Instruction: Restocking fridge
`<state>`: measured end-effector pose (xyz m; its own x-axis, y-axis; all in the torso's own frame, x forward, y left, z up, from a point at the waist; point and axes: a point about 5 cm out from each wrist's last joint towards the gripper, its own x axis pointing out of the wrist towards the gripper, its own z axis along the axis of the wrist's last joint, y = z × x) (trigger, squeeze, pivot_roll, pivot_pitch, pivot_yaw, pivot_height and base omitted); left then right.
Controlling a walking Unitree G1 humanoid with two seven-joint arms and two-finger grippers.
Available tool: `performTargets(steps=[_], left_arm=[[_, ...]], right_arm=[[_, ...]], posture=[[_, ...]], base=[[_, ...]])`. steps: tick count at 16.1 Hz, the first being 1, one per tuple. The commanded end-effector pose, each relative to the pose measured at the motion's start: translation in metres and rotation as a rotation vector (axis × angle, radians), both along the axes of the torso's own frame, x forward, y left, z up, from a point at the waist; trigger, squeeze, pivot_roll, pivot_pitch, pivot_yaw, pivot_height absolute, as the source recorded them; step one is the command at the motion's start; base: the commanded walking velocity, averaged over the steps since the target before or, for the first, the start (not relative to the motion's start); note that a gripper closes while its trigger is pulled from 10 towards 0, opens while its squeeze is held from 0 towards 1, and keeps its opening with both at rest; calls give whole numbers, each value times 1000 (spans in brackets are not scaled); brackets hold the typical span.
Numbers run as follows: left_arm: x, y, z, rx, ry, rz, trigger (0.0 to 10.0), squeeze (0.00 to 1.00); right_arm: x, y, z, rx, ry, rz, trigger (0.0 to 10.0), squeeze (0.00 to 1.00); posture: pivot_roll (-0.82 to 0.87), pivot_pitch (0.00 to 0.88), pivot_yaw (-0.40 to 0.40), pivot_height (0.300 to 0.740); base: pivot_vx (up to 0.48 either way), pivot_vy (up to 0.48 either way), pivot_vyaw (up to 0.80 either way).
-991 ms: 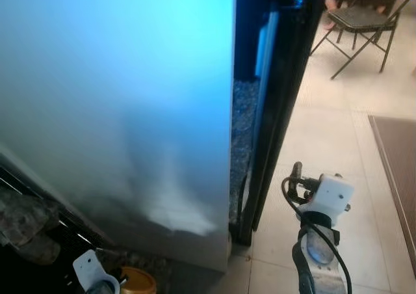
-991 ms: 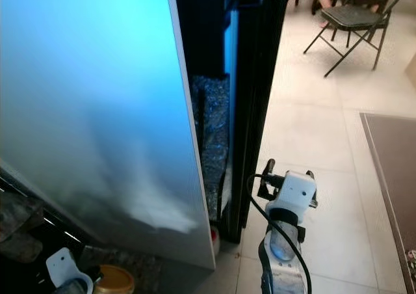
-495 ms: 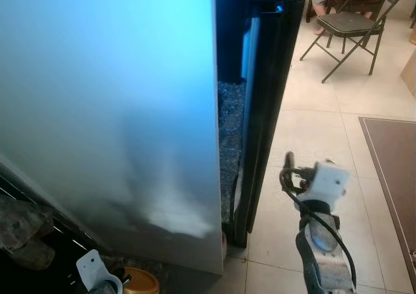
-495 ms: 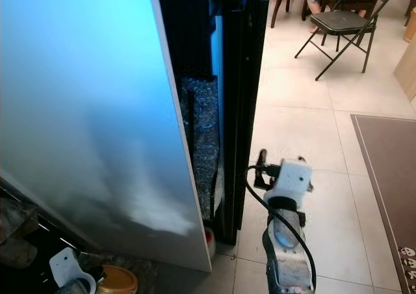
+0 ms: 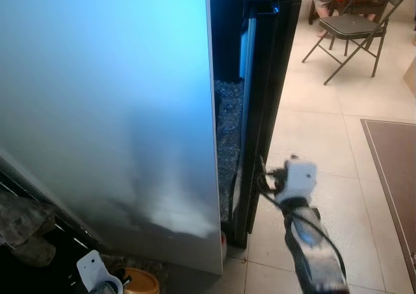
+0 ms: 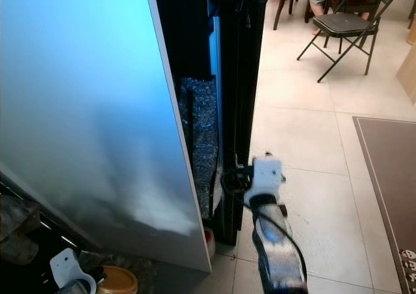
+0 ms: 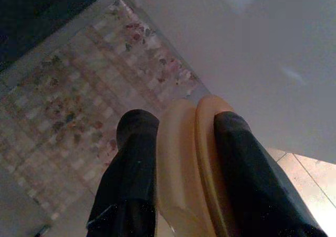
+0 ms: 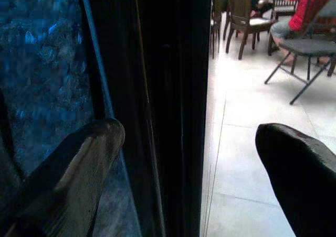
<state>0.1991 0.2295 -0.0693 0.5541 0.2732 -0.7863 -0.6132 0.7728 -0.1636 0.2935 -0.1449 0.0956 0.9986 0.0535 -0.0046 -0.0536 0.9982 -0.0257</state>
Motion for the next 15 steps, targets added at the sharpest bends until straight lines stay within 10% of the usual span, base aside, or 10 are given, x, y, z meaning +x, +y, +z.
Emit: performTargets(steps=[1,15], left_arm=[[-5,3,-2,12,23,-23,10000,0],[-17,6,-8,4,57,-31,10000,0]], right_arm=[[2,3,-1,-12,10,20,10000,0],[50,24,32,-23,-102,86,10000,0]], posture=[[-157,0,107,740],[-153,0,115,740]], base=[[0,0,0],[0,0,0]])
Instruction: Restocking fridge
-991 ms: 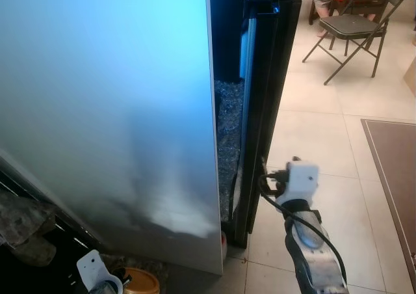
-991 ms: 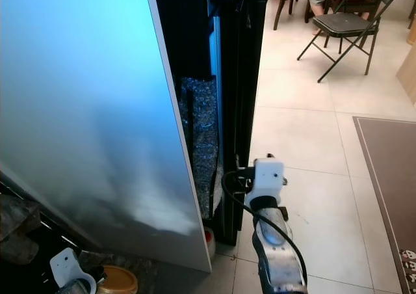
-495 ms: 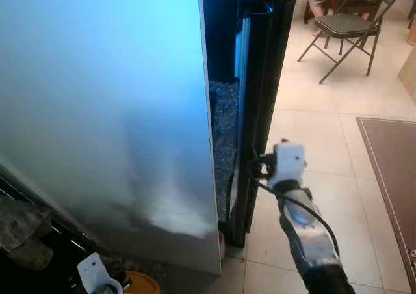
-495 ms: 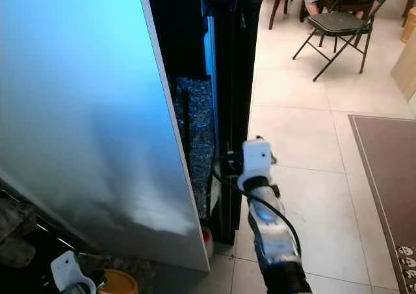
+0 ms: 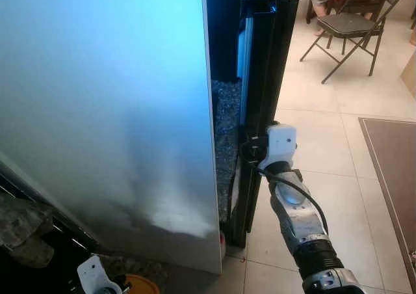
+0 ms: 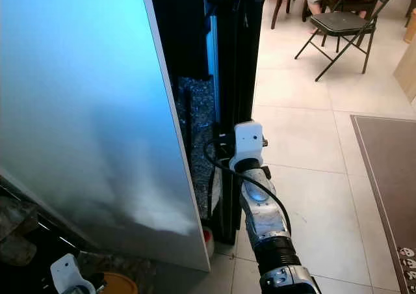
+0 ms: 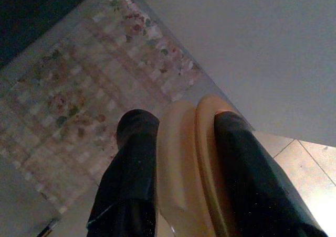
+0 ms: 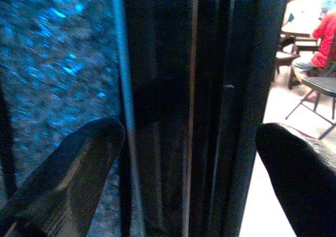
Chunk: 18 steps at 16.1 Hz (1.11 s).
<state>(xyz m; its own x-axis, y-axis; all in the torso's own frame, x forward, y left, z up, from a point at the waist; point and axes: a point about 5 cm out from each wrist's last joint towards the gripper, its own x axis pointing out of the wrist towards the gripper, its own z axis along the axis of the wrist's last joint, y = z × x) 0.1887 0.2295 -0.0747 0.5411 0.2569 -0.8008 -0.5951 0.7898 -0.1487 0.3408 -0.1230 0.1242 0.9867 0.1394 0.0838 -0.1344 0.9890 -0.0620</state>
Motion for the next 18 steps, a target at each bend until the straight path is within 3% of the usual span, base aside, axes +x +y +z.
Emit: performTargets(steps=[1,10,13,18], left_arm=[[-7,6,-2,5,31,-1,10000,0],[-8,8,-2,5,32,1,10000,0],[-9,8,-3,6,34,-3,10000,0],[-9,2,-4,2,37,-16,10000,0]], right_arm=[[5,-1,6,5,-20,-13,10000,0],[7,-16,5,14,-36,-90,10000,0],[8,-10,4,-4,-19,-19,10000,0],[7,-5,1,-2,-11,1,10000,0]], posture=[[-151,0,113,740],[-152,0,113,740],[-150,0,110,740],[-148,0,105,740]], base=[[0,0,0],[0,0,0],[0,0,0],[0,0,0]])
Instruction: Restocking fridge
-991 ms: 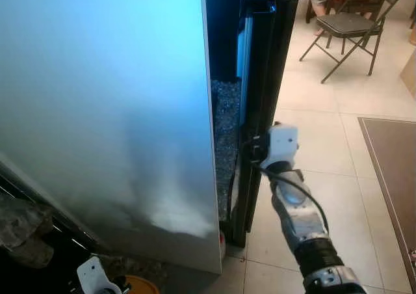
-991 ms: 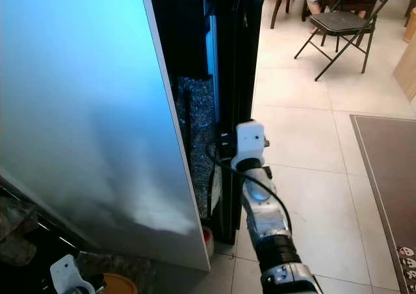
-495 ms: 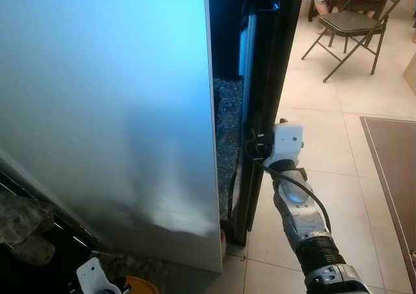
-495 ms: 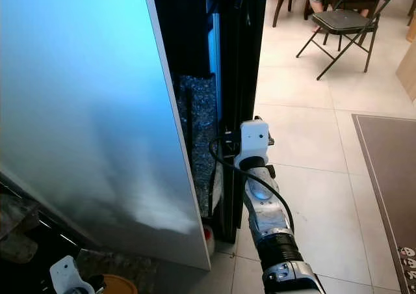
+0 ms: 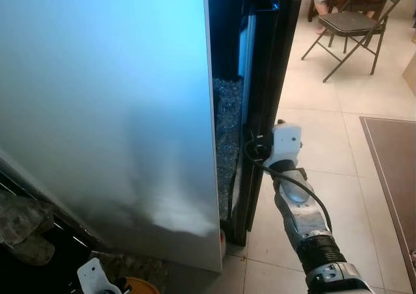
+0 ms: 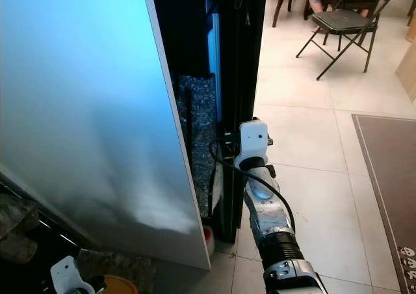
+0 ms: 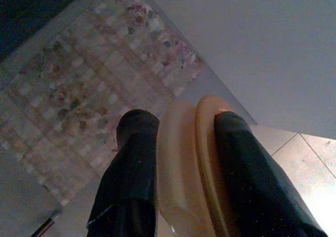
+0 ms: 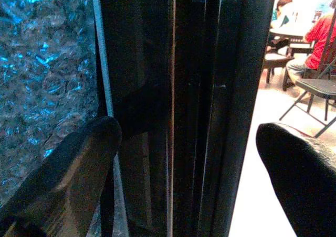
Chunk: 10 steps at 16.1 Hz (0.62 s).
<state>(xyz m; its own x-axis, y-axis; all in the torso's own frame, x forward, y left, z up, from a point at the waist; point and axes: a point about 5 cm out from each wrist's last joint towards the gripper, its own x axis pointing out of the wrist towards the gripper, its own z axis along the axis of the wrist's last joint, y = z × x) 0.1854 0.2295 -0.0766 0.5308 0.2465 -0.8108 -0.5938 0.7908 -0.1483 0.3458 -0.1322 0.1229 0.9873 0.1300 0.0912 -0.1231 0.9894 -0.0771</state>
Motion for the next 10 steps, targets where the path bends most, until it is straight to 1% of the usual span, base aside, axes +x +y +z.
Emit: performTargets(steps=[1,2,5,10], left_arm=[[-6,2,-2,13,24,-15,10000,0],[-6,3,-2,14,25,-16,10000,0],[-6,4,-2,19,26,-26,10000,0],[-5,1,-2,16,26,-31,10000,0]], right_arm=[[2,6,0,8,14,39,10000,0],[2,8,-2,-6,23,54,10000,0],[2,9,-3,2,26,55,10000,0],[7,3,1,-8,19,40,10000,0]], posture=[[-149,0,105,740],[-149,0,104,740],[-145,0,99,740],[-140,0,98,740]], base=[[0,0,0],[0,0,0],[0,0,0],[0,0,0]])
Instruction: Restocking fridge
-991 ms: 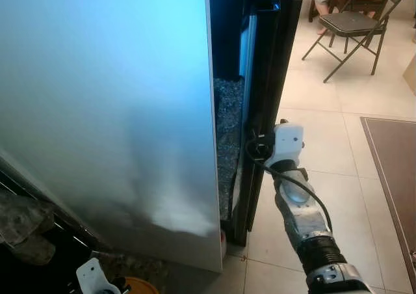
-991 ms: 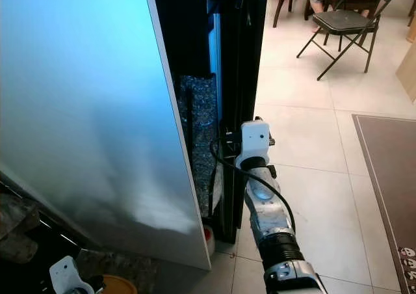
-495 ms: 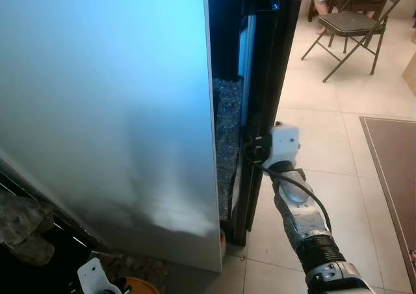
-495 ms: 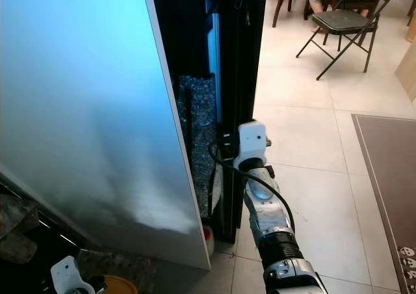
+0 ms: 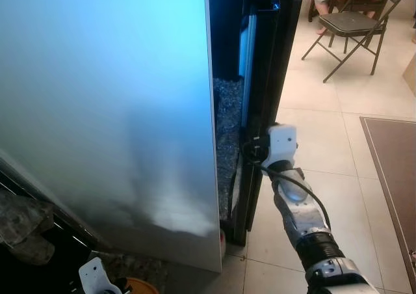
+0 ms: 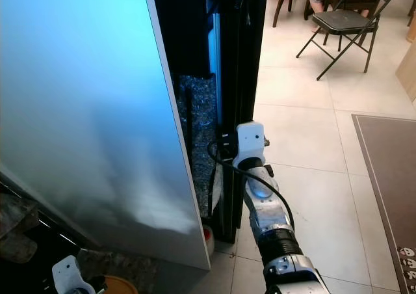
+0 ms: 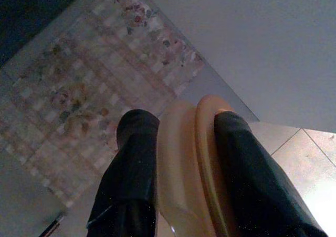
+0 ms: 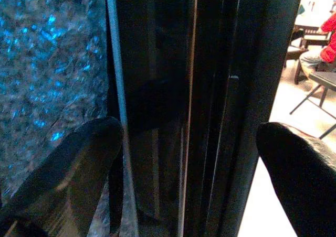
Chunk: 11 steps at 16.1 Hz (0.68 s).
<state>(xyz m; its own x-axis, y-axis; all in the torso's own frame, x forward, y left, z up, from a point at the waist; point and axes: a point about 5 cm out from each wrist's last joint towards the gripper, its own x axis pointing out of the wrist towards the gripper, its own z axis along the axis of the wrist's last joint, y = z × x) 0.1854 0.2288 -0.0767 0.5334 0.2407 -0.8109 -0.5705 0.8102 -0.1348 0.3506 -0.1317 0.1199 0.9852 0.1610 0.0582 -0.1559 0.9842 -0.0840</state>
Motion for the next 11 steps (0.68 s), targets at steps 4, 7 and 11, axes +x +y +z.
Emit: performTargets(steps=[4,7,11], left_arm=[[-7,1,-3,2,24,-1,10000,0],[-7,2,-3,3,25,0,10000,0],[-8,2,-3,2,28,1,10000,0]], right_arm=[[7,-8,6,-16,-17,-16,10000,0],[6,-20,8,-18,-40,-76,10000,0],[-18,-49,-15,-28,-4,-227,10000,0]], posture=[[-140,0,99,740],[-142,0,97,740],[-143,0,97,740]], base=[[0,0,0],[0,0,0],[0,0,0]])
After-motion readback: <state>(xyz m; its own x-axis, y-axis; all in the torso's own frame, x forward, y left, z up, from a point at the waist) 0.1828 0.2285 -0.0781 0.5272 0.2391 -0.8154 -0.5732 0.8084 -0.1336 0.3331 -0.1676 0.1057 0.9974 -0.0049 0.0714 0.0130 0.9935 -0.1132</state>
